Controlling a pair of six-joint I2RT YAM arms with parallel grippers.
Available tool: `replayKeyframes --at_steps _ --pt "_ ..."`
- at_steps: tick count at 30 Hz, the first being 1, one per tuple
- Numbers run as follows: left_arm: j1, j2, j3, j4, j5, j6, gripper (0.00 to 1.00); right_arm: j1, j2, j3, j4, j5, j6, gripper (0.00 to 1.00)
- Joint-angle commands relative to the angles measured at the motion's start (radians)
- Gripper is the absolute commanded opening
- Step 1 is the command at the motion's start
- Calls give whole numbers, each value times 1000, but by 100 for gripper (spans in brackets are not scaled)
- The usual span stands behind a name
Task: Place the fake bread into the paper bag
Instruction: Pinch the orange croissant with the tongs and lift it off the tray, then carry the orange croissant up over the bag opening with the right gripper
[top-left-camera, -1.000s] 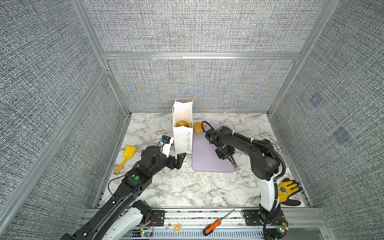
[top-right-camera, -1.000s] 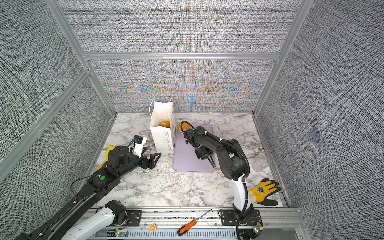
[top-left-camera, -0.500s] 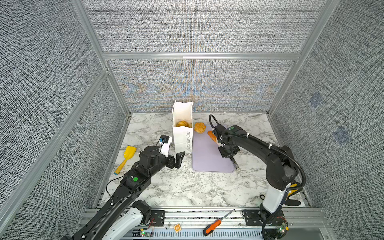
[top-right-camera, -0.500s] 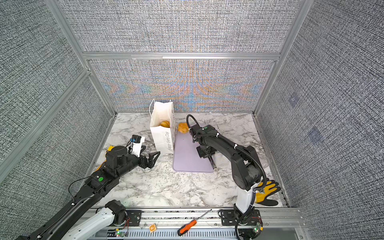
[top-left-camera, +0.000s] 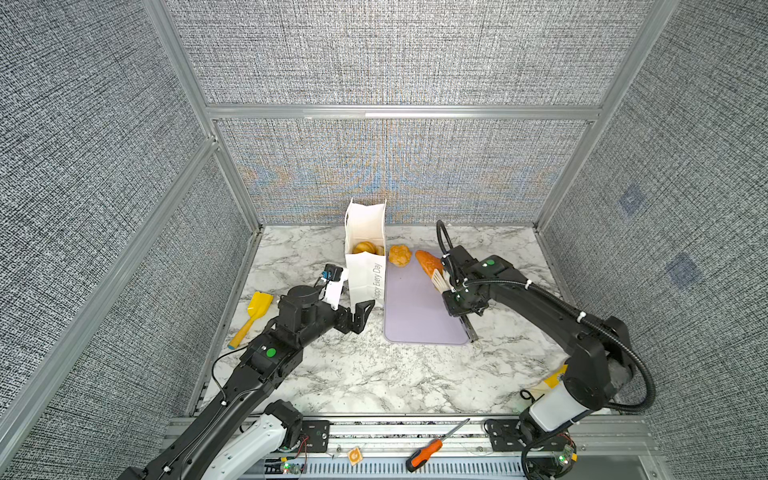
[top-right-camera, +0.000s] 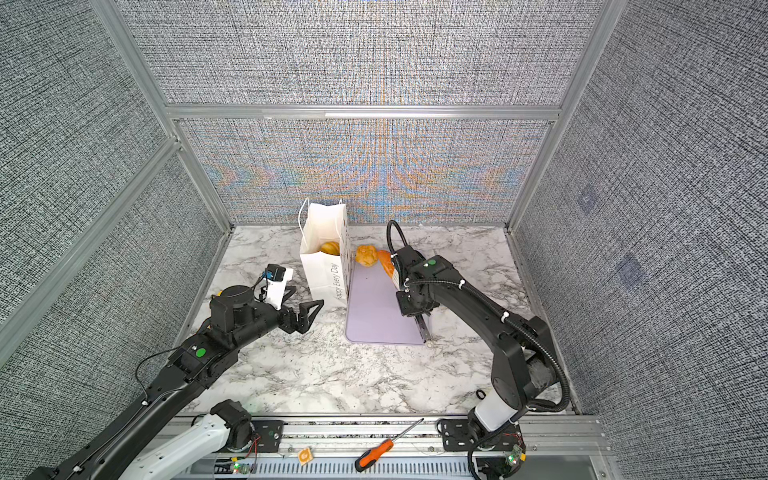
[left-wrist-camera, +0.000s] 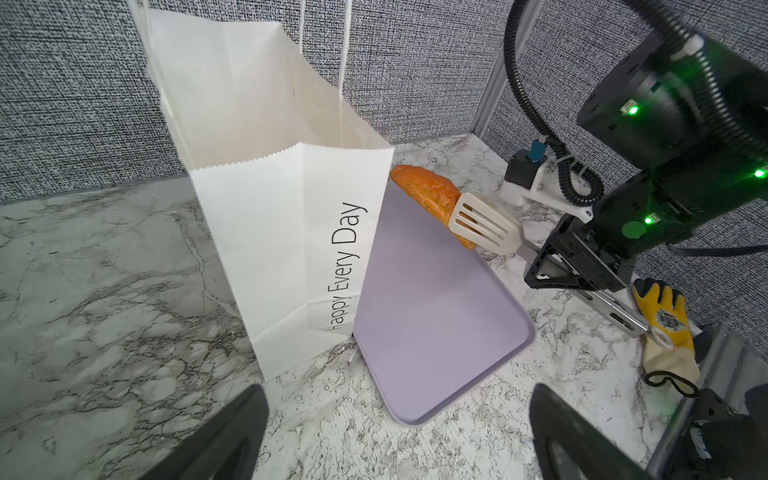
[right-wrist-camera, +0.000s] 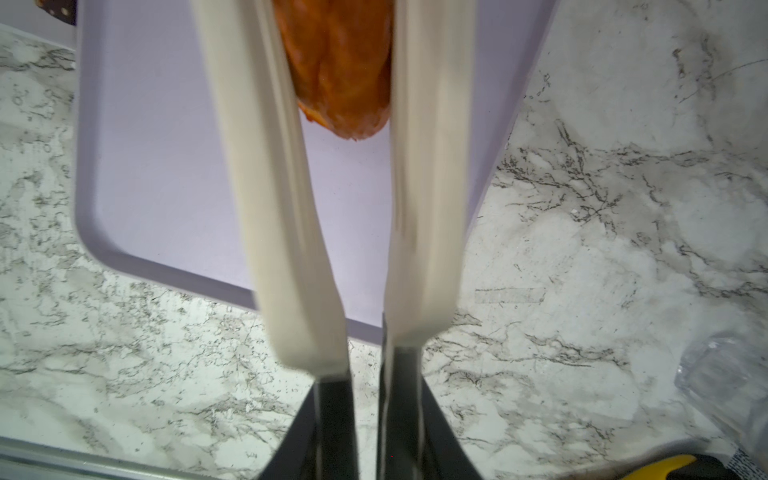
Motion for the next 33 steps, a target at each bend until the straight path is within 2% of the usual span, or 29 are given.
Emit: replayKeyframes --at_steps 1,15,26,33 --pt "1 16 13 -8 37 18 99 9 -37 -13 27 -31 30 29" --pt "1 38 85 -34 -15 30 99 118 -159 -15 86 -76 104 29" --pt "7 43 152 -88 -146 21 99 168 -239 6 118 -91 137 29" --pt "19 50 209 -141 -188 49 99 213 -267 61 110 -90 146 29"
